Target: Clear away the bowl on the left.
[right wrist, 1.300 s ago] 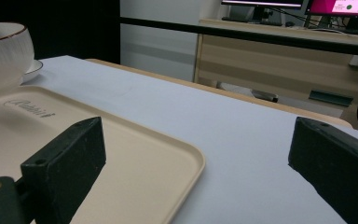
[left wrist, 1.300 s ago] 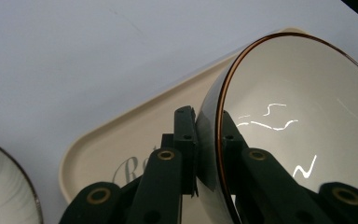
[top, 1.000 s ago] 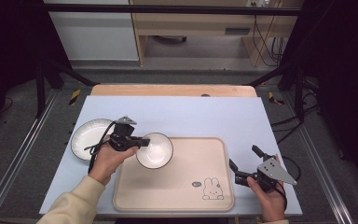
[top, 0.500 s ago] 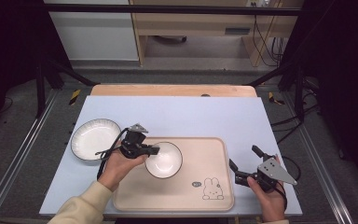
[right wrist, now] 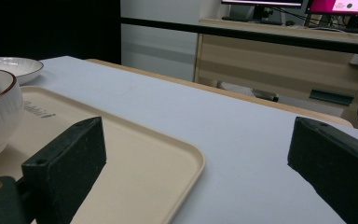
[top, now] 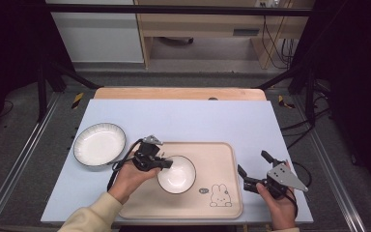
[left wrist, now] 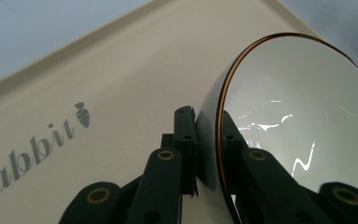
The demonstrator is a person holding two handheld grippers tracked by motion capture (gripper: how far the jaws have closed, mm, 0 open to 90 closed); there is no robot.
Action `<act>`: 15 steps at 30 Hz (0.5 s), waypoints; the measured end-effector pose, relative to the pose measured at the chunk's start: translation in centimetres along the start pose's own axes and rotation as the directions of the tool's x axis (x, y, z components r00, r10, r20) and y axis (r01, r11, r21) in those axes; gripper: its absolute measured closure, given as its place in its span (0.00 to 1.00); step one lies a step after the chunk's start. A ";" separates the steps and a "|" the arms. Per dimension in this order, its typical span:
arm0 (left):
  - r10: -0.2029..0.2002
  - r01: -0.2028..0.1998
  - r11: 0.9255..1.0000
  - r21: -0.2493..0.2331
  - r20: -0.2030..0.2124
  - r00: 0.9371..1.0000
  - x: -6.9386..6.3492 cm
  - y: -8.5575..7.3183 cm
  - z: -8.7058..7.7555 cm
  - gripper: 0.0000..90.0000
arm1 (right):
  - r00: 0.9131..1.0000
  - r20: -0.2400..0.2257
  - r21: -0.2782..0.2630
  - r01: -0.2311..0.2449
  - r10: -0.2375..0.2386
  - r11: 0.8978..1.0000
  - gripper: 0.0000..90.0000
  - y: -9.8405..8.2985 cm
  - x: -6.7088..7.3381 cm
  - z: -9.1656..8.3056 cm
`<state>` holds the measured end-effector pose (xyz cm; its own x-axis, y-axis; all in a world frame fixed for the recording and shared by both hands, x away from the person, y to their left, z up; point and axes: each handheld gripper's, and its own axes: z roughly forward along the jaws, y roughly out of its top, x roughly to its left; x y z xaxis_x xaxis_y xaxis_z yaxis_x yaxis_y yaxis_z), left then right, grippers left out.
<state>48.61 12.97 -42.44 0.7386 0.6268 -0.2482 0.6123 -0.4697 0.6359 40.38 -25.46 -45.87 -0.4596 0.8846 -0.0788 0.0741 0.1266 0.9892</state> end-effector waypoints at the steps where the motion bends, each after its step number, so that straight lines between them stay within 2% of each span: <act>1: 0.001 -0.001 1.000 0.004 0.001 1.000 -0.1 0.0 0.0 0.92 | 1.000 0.000 0.000 0.000 0.000 1.000 0.05 0.0 0.0 0.0; 10: 0.007 -0.007 1.000 0.023 0.014 1.000 -0.3 -0.2 0.3 0.92 | 1.000 -0.002 0.000 -0.001 0.001 1.000 0.05 0.0 0.0 0.0; 15: -0.005 0.005 1.000 0.029 0.016 1.000 -0.2 -0.3 0.5 0.92 | 1.000 -0.001 0.001 -0.003 0.003 1.000 0.05 0.0 0.0 0.0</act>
<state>48.41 12.66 -42.91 0.7400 0.6191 -0.2630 0.6236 -0.4848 0.6132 40.39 -25.45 -45.87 -0.4604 0.8845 -0.0758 0.0765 0.1246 0.9893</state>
